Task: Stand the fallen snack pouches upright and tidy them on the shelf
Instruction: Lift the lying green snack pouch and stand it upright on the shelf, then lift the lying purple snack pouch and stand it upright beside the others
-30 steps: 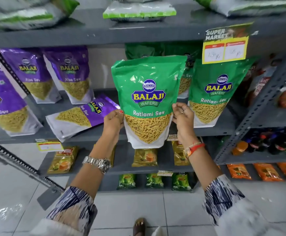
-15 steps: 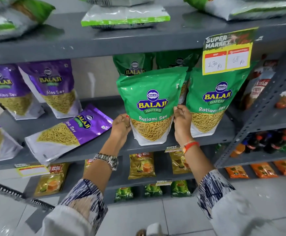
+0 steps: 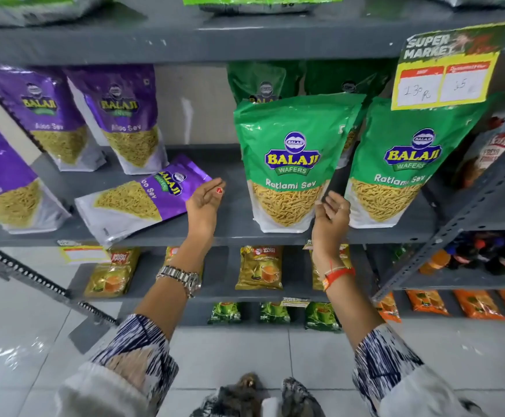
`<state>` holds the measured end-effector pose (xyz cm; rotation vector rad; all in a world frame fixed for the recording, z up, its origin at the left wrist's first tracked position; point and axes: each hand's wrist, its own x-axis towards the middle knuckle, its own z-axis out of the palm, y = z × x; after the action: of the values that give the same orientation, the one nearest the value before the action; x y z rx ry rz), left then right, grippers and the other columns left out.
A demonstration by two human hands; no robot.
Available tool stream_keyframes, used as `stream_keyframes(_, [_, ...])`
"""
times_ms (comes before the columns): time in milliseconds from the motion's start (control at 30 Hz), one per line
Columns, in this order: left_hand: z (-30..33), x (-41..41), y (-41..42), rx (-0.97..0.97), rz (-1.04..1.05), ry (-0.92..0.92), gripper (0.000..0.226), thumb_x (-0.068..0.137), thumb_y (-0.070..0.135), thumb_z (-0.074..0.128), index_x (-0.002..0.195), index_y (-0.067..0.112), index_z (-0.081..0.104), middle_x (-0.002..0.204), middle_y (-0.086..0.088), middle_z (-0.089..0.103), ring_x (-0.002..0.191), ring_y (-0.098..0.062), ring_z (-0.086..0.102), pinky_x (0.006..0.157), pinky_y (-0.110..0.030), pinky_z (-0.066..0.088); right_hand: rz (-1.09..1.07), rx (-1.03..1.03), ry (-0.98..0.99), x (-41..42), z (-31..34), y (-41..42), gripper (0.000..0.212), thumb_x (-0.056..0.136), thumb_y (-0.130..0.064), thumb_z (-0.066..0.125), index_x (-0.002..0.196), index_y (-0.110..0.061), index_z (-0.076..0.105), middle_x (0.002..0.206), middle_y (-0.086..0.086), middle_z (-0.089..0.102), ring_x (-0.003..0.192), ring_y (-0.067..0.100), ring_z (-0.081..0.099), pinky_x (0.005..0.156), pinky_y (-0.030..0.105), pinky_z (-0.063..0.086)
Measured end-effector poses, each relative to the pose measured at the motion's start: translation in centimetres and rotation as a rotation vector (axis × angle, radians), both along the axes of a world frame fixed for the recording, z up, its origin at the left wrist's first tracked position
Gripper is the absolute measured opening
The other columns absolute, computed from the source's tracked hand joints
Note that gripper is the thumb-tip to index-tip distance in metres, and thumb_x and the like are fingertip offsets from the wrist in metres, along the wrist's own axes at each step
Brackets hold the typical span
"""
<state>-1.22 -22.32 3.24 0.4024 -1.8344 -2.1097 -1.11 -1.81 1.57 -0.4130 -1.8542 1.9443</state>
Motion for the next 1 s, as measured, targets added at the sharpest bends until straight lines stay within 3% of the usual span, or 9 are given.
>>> stream_keyframes(100, [-1.0, 2.3, -2.4, -0.090, 0.080, 0.014, 0.028, 0.088, -0.003, 0.048, 0.115, -0.007, 0.054, 0.098, -0.004, 0.063, 0.080, 0.003, 0.062, 0.076, -0.011, 0.048, 0.030, -0.001, -0.071, 2.1, -1.5, -2.7, 0.029, 0.087, -0.007, 0.057, 0.115, 0.001, 0.050, 0.115, 0.022, 0.059, 0.102, 0.023, 0.057, 0.082, 0.021, 0.050])
stream_keyframes(233, [-1.3, 3.5, -6.8, -0.200, 0.164, -0.003, 0.024, 0.088, 0.003, 0.052, 0.109, -0.004, 0.058, 0.103, -0.012, 0.063, 0.091, -0.015, 0.060, 0.086, -0.025, 0.046, 0.243, -0.060, -0.166, 4.8, -2.2, -8.4, 0.012, 0.085, -0.009, 0.058, 0.097, -0.012, 0.056, 0.094, 0.009, 0.062, 0.089, 0.023, 0.059, 0.082, 0.037, 0.051])
stream_keyframes(367, [-0.3, 2.0, -12.2, -0.425, 0.306, -0.035, 0.024, 0.087, 0.007, 0.050, 0.106, -0.001, 0.061, 0.106, -0.024, 0.066, 0.094, -0.026, 0.059, 0.083, -0.028, 0.041, 0.462, -0.219, -0.336, 4.2, -2.2, -14.7, 0.018, 0.086, -0.004, 0.057, 0.076, -0.018, 0.059, 0.074, 0.003, 0.060, 0.066, 0.017, 0.060, 0.061, 0.022, 0.054])
stream_keyframes(433, [0.8, 0.8, -14.8, -0.587, 0.336, -0.148, 0.026, 0.086, 0.010, 0.049, 0.106, 0.002, 0.063, 0.105, -0.022, 0.067, 0.096, -0.029, 0.061, 0.074, -0.024, 0.038, 0.554, -0.328, -0.459, 3.7, -1.8, -17.9, 0.019, 0.088, -0.002, 0.055, 0.073, -0.014, 0.059, 0.073, 0.007, 0.058, 0.058, 0.013, 0.058, 0.067, 0.023, 0.056])
stream_keyframes(533, [2.4, -1.4, -19.2, -0.755, 0.201, -0.313, 0.029, 0.084, 0.010, 0.050, 0.106, 0.005, 0.067, 0.111, -0.021, 0.068, 0.108, -0.033, 0.060, 0.086, -0.031, 0.044, 0.613, -0.444, -0.574, 3.0, -1.1, -22.6, 0.022, 0.091, -0.005, 0.052, 0.106, 0.009, 0.057, 0.109, 0.039, 0.058, 0.099, 0.049, 0.059, 0.104, 0.050, 0.042])
stream_keyframes(633, [2.6, -3.5, -23.6, -0.903, 0.085, -0.410, 0.030, 0.084, 0.015, 0.049, 0.102, -0.001, 0.068, 0.110, -0.028, 0.065, 0.107, -0.040, 0.058, 0.087, -0.039, 0.044, 0.564, -0.552, -0.643, 2.0, -1.4, -26.8, 0.035, 0.093, -0.012, 0.049, 0.119, 0.012, 0.050, 0.131, 0.041, 0.045, 0.124, 0.050, 0.045, 0.103, 0.048, 0.040])
stream_keyframes(767, [1.5, -5.8, -27.7, -0.869, -0.145, -0.555, 0.030, 0.086, 0.017, 0.052, 0.066, -0.004, 0.060, 0.062, -0.019, 0.065, 0.070, -0.025, 0.063, 0.060, -0.017, 0.046, 0.449, -0.597, -0.663, 0.9, -2.5, -30.0, 0.019, 0.093, -0.009, 0.050, 0.074, -0.007, 0.052, 0.104, 0.029, 0.063, 0.097, 0.043, 0.062, 0.096, 0.046, 0.047])
stream_keyframes(867, [1.1, -6.9, -28.9, -0.914, -0.396, -0.637, 0.035, 0.092, 0.027, 0.047, 0.071, 0.002, 0.060, 0.069, -0.012, 0.058, 0.066, -0.022, 0.052, 0.063, -0.028, 0.039, 0.383, -0.639, -0.629, 0.3, -3.1, -30.8, 0.024, 0.091, -0.002, 0.048, 0.068, -0.007, 0.048, 0.071, 0.011, 0.055, 0.063, 0.023, 0.055, 0.097, 0.047, 0.046])
stream_keyframes(1000, [0.7, -7.6, -29.8, -0.845, -0.402, -0.635, 0.036, 0.089, 0.036, 0.051, 0.061, 0.013, 0.052, 0.059, -0.006, 0.049, 0.055, -0.019, 0.042, 0.055, -0.028, 0.037, 0.356, -0.670, -0.570, 0.4, -3.6, -31.1, 0.018, 0.090, -0.001, 0.046, 0.074, -0.005, 0.053, 0.071, 0.010, 0.059, 0.066, 0.020, 0.057, 0.085, 0.039, 0.050])
